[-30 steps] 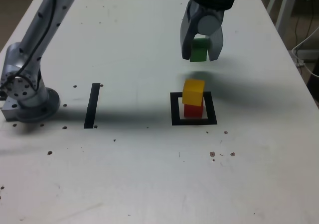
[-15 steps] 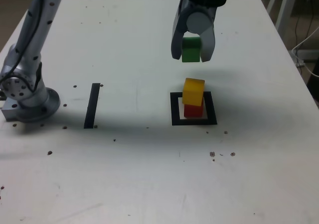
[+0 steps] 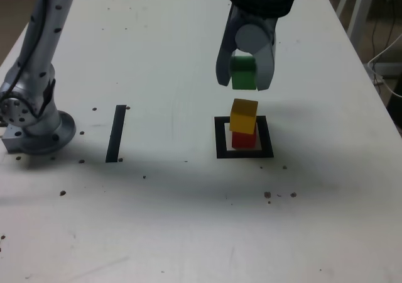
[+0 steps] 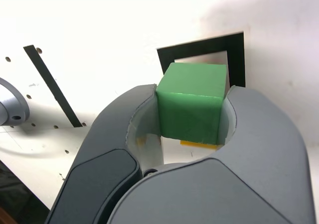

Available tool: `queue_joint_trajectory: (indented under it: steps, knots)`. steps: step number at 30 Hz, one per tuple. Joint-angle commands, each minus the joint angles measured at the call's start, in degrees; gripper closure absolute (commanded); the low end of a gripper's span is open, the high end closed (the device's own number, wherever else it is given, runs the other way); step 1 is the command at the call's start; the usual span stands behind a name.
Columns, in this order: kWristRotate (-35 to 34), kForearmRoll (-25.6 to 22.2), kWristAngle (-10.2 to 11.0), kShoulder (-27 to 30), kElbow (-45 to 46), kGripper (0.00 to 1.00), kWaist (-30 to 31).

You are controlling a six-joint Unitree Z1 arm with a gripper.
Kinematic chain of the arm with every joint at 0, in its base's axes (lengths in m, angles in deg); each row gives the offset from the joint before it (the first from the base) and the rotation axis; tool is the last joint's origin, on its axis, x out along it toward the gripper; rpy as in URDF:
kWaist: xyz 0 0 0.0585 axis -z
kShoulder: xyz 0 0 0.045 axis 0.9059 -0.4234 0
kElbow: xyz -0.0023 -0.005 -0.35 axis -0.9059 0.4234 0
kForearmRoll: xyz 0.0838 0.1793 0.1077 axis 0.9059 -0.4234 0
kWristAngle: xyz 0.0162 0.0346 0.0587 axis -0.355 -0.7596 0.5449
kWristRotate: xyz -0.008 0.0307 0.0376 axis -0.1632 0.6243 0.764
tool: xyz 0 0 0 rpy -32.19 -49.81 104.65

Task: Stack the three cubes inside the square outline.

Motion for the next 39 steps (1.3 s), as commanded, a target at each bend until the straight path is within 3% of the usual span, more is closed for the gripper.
queue_joint_trajectory:
  steps: [1, 19, 39]
  knots:
    - [-0.44, -1.75, -0.11, 0.30, -0.23, 0.71, 0.75]
    - [-3.41, -1.93, -0.31, 0.26, 0.27, 0.71, 5.72]
    - [-4.57, -1.84, -0.23, 0.17, 0.73, 0.71, 7.28]
